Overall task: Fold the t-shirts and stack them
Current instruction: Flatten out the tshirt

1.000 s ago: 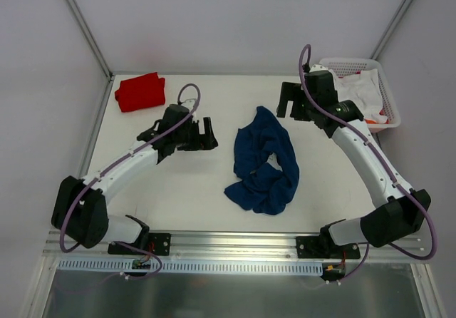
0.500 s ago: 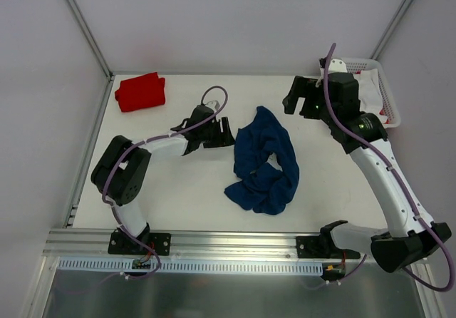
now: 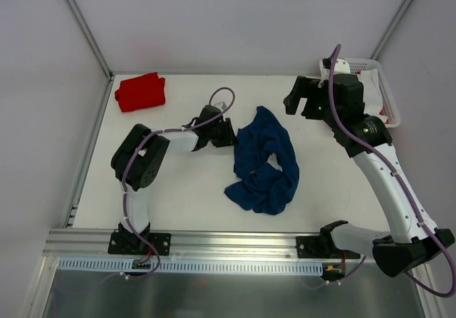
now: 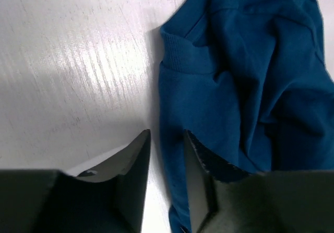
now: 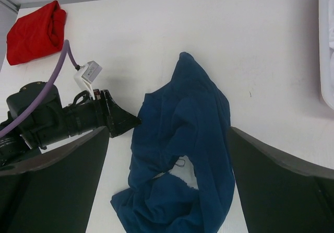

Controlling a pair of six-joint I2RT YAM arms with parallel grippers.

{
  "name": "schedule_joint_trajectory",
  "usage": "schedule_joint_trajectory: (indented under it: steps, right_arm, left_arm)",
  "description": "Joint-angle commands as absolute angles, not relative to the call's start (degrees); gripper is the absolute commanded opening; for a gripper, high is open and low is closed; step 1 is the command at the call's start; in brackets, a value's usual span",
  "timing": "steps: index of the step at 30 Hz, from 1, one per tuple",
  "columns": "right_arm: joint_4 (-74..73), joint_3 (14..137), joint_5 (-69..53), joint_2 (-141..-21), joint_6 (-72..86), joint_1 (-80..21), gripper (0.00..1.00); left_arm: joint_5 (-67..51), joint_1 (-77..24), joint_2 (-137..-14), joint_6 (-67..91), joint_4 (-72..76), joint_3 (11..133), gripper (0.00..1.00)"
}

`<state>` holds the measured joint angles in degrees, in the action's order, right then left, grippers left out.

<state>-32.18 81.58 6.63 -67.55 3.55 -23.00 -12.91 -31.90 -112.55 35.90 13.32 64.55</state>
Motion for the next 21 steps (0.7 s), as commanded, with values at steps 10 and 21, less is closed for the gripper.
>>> schedule_joint_trajectory:
  steps: [10,21]
  right_arm:
    - [-30.59,80.69,5.80,-65.57,3.08,-23.47,1.00]
    - [-30.59,79.01,5.89,-64.25,3.52,-23.64,0.99]
  left_arm:
    - [-11.52,-31.73,-117.15,34.46,11.08,74.60,0.00]
    - [-9.49,-26.55,-126.20,28.31,0.45,102.88,0.00]
